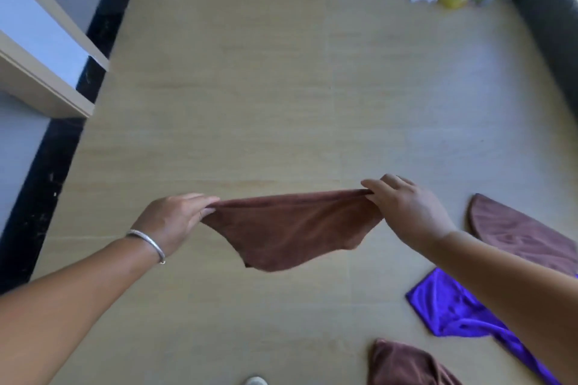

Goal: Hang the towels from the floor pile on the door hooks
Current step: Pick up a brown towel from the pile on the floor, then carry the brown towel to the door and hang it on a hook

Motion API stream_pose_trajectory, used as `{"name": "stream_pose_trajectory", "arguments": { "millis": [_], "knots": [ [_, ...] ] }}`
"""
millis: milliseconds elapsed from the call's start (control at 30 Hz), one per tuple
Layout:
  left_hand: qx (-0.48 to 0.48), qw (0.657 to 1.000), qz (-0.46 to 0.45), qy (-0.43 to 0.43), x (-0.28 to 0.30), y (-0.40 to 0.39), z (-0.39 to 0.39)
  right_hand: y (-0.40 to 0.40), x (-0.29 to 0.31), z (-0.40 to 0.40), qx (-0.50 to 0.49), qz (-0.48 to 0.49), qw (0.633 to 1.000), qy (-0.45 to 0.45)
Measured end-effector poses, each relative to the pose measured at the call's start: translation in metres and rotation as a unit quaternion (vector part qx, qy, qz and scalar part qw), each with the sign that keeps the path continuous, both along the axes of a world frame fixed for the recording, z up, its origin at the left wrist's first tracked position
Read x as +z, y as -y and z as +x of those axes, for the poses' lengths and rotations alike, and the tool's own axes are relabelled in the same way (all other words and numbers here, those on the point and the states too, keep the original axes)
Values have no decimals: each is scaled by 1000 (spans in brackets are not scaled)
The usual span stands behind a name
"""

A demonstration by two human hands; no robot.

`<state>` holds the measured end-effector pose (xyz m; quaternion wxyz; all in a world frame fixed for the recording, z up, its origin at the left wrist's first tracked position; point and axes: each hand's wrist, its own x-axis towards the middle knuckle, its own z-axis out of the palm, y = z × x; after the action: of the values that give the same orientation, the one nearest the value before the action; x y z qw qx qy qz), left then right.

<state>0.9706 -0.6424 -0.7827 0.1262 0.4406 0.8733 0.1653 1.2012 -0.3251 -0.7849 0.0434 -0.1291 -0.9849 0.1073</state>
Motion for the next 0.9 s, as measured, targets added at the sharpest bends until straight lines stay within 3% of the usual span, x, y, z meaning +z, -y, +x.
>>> {"name": "stream_pose_trajectory", "arguments": {
  "millis": [167, 467, 634, 801, 901],
  "knots": [
    [40, 997, 26, -57, 184, 4, -7, -1, 192, -3, -14, 6, 1000, -5],
    [-25, 987, 117, -104, 523, 18, -12, 12, 544, 16, 29, 131, 991, 8],
    [-47, 973, 135, -179, 665, 18, -24, 14, 686, 14, 78, 234, 959, -137],
    [-38, 964, 155, -214, 781, 18, -34, 22, 791, 1, 42, 226, 950, -212],
    [-27, 955, 157, -251, 843, 20, -34, 21, 842, -4, -1, 161, 961, -224]
  ]
}}
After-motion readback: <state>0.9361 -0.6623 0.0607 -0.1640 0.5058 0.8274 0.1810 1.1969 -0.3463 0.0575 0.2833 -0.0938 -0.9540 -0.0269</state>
